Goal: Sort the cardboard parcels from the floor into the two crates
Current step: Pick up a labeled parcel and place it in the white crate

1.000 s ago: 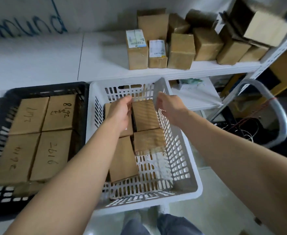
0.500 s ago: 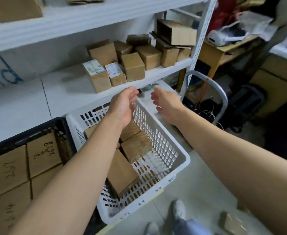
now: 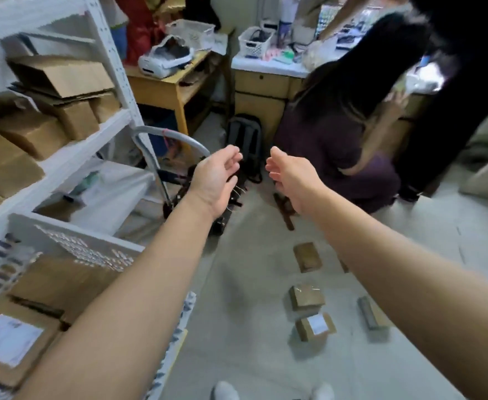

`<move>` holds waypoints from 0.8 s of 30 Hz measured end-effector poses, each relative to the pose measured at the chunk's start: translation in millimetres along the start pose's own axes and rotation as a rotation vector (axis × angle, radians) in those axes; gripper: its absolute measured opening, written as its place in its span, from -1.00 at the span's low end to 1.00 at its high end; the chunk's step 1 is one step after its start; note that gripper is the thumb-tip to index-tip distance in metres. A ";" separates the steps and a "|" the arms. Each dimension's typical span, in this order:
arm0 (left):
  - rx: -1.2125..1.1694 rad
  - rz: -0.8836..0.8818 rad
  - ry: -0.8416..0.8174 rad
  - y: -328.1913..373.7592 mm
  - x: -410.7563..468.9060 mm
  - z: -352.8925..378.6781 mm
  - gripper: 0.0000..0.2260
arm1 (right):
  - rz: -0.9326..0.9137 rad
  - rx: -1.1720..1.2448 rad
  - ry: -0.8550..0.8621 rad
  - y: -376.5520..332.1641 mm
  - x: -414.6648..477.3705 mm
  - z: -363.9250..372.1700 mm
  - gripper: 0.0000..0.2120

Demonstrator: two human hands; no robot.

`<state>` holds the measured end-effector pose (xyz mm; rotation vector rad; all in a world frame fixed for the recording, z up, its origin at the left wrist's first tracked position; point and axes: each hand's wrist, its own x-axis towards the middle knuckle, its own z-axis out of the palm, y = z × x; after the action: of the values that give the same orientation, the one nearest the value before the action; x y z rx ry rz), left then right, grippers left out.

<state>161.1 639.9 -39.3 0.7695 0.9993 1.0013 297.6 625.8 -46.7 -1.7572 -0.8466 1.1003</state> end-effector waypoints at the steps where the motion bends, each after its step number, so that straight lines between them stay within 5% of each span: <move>1: 0.019 -0.026 -0.038 -11.2 3.0 22.2 -0.89 | 0.023 0.008 0.048 8.4 3.2 -25.7 -0.64; 13: 0.159 -0.277 -0.196 -157.8 7.5 242.8 -0.85 | 0.256 0.070 0.285 125.7 20.9 -288.0 -0.68; 22: 0.249 -0.392 -0.232 -220.9 14.8 326.9 -0.87 | 0.385 0.144 0.374 184.8 33.4 -383.9 -0.56; 24: 0.295 -0.401 -0.286 -231.8 26.8 344.4 -0.74 | 0.416 0.169 0.403 196.4 37.1 -397.0 -0.60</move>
<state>558.9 554.9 -126.4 0.8814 1.0093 0.3897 696.0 456.7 -148.0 -1.9650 -0.1405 0.9877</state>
